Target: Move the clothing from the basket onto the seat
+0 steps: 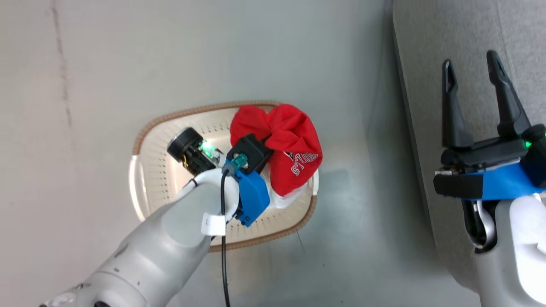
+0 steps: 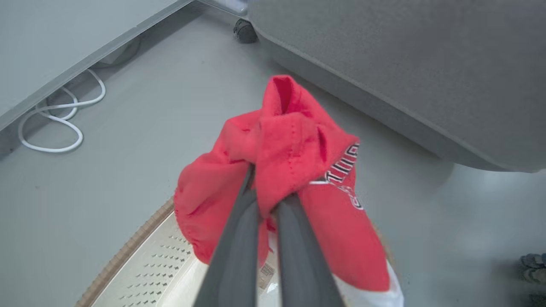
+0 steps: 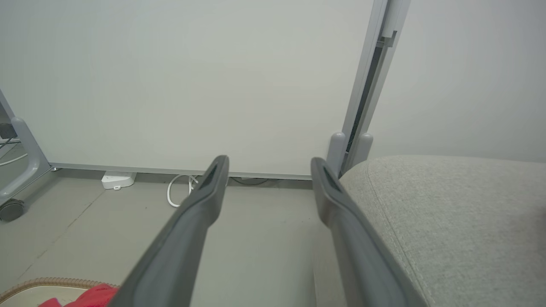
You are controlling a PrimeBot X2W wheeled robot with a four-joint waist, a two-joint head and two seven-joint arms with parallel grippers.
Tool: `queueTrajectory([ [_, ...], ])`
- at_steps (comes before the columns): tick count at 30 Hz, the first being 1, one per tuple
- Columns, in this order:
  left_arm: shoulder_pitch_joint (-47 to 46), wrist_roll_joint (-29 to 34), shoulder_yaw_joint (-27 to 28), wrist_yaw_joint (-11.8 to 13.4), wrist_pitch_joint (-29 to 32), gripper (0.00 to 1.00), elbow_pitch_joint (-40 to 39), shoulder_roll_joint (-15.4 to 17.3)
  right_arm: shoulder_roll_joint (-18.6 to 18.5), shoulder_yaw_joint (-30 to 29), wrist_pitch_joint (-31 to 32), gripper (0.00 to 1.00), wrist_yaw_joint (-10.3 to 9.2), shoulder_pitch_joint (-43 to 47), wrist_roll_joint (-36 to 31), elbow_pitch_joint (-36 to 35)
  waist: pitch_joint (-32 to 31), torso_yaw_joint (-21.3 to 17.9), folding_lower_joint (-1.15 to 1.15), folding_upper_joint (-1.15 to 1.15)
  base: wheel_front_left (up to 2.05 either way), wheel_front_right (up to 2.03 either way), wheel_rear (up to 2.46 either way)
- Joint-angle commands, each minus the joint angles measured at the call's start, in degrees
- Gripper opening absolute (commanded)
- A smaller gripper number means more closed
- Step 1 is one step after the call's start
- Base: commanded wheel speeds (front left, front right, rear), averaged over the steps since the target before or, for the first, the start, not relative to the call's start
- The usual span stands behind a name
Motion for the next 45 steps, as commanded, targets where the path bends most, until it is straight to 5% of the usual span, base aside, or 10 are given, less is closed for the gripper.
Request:
queueTrajectory([
  [1,1.9,1.7,2.1,0.8,-0.3,0.0,-2.4,0.5,-0.7,-0.3,-0.2,1.0,0.01,1.7,-0.2,0.5,-5.7,2.9,0.01,0.0,0.0,0.0,0.0],
  [18,12.0,10.7,18.6,1.6,-0.3,0.0,-16.9,1.5,-0.9,-1.1,-0.2,1.0,0.01,10.6,-0.2,3.8,-21.9,5.9,0.01,0.0,0.0,0.0,0.0],
  [45,16.9,15.9,24.0,-0.2,-0.3,0.0,-22.2,-0.1,0.3,-0.2,-0.2,1.0,0.01,19.3,0.1,4.8,-33.6,7.9,0.01,0.0,0.0,0.0,0.0],
])
